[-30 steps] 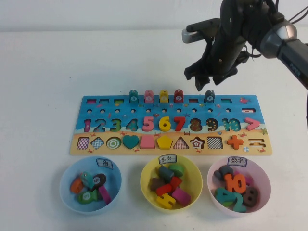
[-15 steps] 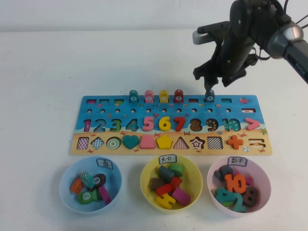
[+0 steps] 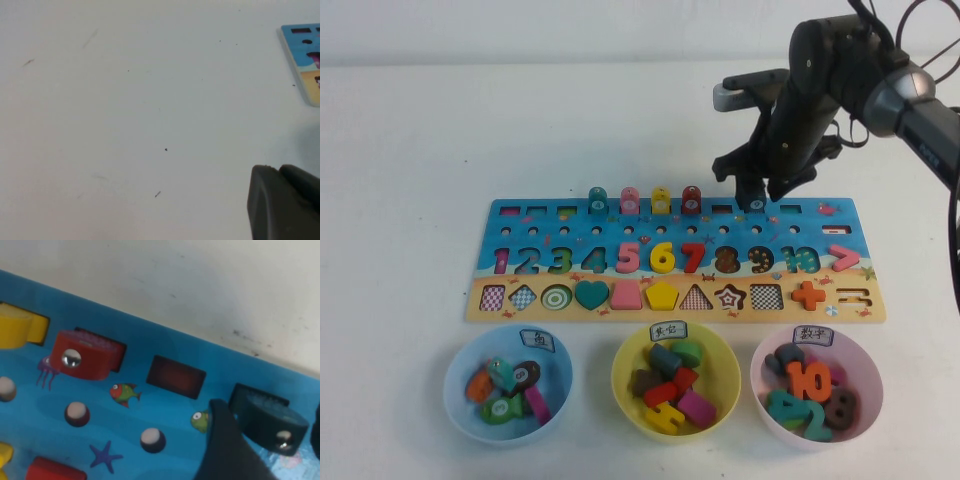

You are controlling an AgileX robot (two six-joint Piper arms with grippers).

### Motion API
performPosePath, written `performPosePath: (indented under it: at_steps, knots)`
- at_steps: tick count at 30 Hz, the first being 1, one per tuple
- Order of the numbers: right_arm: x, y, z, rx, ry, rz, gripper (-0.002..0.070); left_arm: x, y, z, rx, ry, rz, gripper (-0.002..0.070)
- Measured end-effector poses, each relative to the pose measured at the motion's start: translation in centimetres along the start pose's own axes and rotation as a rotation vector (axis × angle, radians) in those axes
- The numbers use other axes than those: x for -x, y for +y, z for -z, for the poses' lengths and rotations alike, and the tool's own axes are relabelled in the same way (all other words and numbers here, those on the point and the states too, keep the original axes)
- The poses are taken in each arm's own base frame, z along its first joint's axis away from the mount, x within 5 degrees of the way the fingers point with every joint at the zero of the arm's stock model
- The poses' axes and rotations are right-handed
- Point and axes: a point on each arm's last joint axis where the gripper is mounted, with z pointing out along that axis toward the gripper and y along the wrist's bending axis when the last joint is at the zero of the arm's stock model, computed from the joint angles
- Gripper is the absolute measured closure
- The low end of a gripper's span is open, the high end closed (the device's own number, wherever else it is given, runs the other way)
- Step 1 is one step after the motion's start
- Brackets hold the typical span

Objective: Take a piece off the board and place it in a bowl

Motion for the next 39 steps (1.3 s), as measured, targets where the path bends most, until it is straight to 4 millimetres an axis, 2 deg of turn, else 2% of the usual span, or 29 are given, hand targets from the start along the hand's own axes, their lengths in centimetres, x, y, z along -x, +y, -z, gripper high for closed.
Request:
performPosePath:
  at_steps: [13, 39]
  knots:
    - [-0.11, -0.07, -0.75, -0.001, 0.014, -0.001, 0.0449, 0.00, 0.00, 0.00, 0.000, 0.000, 0.000, 0.0679]
    - [-0.08, -0.06, -0.69, -0.001, 0.012, -0.001, 0.0454, 0.00, 0.00, 0.00, 0.000, 0.000, 0.000, 0.0679]
